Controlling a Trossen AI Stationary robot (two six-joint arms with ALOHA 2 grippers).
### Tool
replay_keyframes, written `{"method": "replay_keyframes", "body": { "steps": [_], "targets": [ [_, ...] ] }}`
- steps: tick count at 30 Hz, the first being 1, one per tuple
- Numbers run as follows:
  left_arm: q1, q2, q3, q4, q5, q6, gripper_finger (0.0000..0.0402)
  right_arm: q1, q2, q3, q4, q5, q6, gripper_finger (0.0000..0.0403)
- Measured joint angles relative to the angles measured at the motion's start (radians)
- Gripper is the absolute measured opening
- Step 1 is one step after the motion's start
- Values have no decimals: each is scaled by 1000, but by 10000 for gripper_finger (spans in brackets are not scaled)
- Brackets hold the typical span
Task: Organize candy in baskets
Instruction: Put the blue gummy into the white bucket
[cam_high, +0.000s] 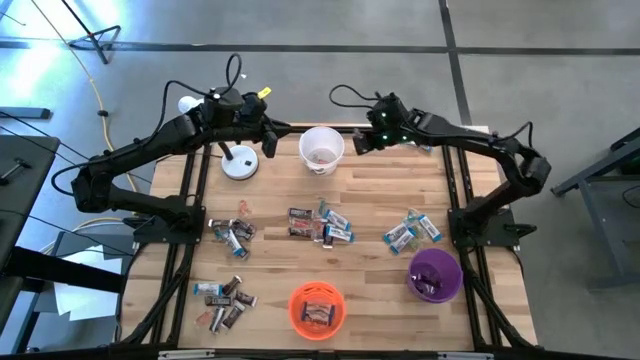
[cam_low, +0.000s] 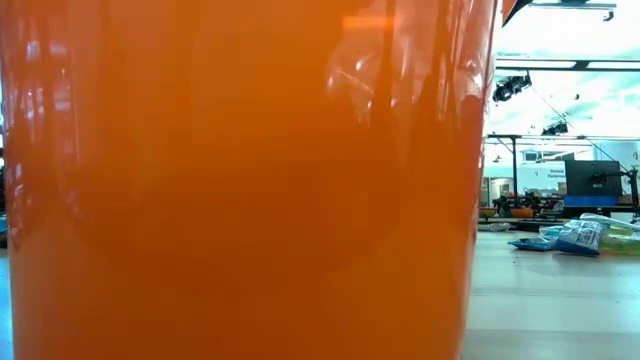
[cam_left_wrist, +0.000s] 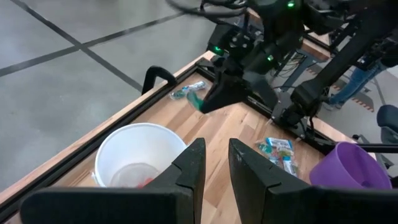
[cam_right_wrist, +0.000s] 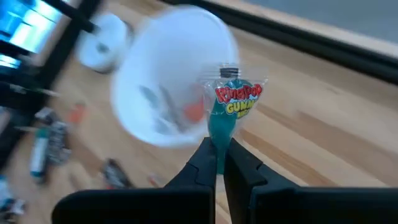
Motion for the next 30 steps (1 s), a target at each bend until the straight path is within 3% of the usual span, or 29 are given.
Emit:
{"method": "replay_keyframes", "body": {
  "steps": [11, 21, 26, 30],
  "targets": [
    [-1, 0, 0, 4, 4, 0, 55, 86, 8, 2, 194, -1, 31, 2],
    [-1, 0, 0, 4, 4, 14, 55, 94, 103, 2, 293, -1, 91, 2],
    [0, 0, 0, 5, 4, 18, 55, 97, 152, 93, 260, 2, 71, 2],
    [0, 0, 0, 5, 10, 18, 55, 99, 211, 236, 94, 19, -18, 2]
  ]
}}
